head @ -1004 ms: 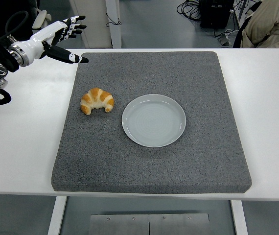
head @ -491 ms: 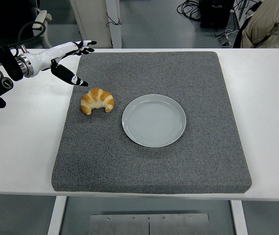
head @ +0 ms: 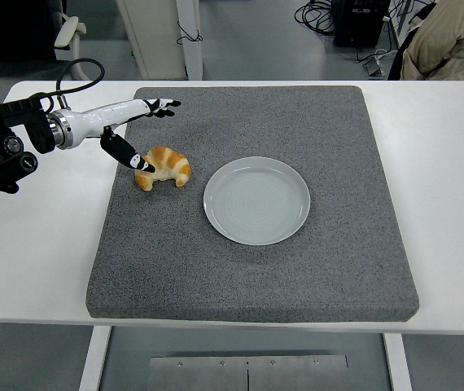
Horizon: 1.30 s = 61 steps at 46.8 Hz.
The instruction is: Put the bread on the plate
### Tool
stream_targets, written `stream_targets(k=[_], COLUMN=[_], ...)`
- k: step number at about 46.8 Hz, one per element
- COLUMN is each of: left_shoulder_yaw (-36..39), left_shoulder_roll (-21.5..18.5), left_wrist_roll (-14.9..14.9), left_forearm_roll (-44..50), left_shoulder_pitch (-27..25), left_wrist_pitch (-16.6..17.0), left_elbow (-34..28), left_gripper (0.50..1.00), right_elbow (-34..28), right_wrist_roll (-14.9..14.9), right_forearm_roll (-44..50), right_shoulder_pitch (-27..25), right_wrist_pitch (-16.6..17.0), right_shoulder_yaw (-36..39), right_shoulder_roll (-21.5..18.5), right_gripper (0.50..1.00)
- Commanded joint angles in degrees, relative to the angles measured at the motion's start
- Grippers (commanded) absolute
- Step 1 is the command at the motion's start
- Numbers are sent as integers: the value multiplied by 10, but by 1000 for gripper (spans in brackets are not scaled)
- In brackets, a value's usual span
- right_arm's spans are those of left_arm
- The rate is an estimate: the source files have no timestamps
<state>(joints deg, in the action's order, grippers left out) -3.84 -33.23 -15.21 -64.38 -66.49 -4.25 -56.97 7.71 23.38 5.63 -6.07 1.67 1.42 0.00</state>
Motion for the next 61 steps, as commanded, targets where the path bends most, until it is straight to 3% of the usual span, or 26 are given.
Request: stream_targets(k=[1,11,28,61], left_shoulder_yaw=[7,52,58,60], left_shoulder_roll=[1,4,26,39], left_wrist_roll=[0,-1,1,3], left_forearm_roll=[-15,-23,-22,-18], left_shoulder_pitch=[1,3,17,33], left_wrist_pitch=[18,68,100,123], left_elbow=[0,1,1,11], left_gripper=[961,961,960,937], right_elbow=[-1,-1,-1,-1], right_wrist_roll=[0,0,0,0], right_forearm_roll=[0,0,0,0], right_shoulder_pitch=[0,0,0,0], right_wrist_pitch=[0,0,0,0], right_shoulder_yaw=[0,0,0,0], right_shoulder_roll=[0,0,0,0], right_gripper=[1000,1000,1000,1000])
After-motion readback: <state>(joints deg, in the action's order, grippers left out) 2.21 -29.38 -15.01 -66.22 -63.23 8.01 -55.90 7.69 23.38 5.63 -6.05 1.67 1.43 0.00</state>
